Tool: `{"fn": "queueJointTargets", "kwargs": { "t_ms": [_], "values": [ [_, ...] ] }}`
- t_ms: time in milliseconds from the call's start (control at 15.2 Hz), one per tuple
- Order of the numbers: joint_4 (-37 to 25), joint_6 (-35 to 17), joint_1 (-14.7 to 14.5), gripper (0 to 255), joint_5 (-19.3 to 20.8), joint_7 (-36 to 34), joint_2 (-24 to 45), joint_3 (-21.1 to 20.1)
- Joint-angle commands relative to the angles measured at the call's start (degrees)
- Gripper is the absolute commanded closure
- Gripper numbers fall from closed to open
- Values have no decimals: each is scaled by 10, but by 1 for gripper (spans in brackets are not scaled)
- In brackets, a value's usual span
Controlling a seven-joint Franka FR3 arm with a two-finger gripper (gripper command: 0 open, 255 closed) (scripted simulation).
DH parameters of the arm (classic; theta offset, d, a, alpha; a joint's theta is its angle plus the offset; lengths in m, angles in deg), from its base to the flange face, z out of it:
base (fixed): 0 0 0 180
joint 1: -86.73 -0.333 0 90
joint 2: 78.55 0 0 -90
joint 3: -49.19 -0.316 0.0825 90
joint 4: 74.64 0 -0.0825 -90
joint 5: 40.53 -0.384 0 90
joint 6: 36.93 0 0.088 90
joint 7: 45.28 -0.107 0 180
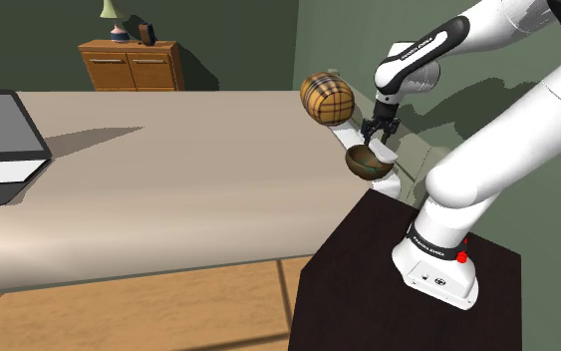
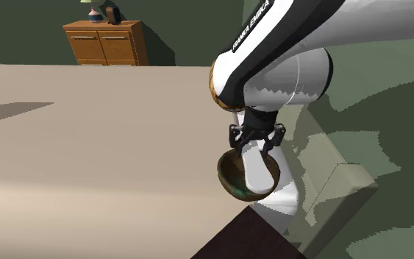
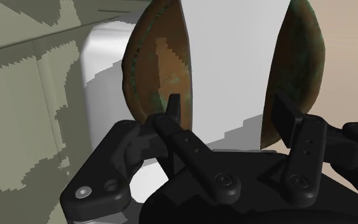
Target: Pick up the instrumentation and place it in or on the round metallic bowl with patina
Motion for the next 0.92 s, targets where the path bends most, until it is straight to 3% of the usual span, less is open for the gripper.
{"fn": "queueJointTargets", "kwargs": {
  "t_ms": [0,396,858],
  "values": [
    [6,-21,-3,255,-3,3,15,4],
    [23,-79,-11,255,-17,16,58,16],
    [23,-79,-11,255,-17,16,58,16]
  ]
}}
